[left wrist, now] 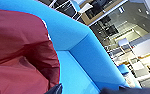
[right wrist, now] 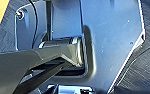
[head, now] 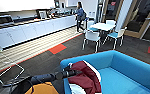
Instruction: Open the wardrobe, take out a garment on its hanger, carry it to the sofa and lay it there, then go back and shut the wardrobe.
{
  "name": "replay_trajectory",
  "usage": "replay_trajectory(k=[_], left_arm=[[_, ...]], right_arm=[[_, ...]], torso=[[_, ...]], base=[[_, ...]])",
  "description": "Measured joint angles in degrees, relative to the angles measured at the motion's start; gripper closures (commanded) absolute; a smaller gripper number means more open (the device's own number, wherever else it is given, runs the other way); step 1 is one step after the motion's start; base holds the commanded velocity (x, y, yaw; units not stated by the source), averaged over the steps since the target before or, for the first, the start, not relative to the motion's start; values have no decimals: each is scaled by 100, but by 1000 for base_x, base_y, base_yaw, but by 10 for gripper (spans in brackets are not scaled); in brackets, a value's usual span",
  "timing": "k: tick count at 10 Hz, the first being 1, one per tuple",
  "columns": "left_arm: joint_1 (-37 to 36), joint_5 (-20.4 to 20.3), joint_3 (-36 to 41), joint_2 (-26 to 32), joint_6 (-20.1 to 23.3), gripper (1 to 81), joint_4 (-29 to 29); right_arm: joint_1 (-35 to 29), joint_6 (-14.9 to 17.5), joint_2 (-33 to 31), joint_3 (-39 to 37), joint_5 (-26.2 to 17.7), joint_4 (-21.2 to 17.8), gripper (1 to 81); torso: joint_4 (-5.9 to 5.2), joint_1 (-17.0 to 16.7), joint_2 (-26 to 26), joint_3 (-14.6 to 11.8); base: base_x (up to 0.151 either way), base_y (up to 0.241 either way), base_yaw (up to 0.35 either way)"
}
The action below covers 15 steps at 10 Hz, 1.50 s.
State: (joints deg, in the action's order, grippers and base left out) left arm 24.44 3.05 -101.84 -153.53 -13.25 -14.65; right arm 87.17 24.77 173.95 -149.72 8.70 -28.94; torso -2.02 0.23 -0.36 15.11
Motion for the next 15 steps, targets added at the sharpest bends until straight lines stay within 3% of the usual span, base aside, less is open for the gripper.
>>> replay_trajectory(k=[8, 15], left_arm=[[1971, -41, 1159, 1386, 20, 10, 1201], [3024, -160, 1246, 1506, 57, 10, 1671]], right_arm=[[4, 0, 0, 0, -11, 0, 10], [-5, 11, 0, 0, 27, 2, 10]], torso=[[0, -7, -5, 0], [0, -13, -9, -6]], base=[[0, 0, 0], [0, 0, 0]])
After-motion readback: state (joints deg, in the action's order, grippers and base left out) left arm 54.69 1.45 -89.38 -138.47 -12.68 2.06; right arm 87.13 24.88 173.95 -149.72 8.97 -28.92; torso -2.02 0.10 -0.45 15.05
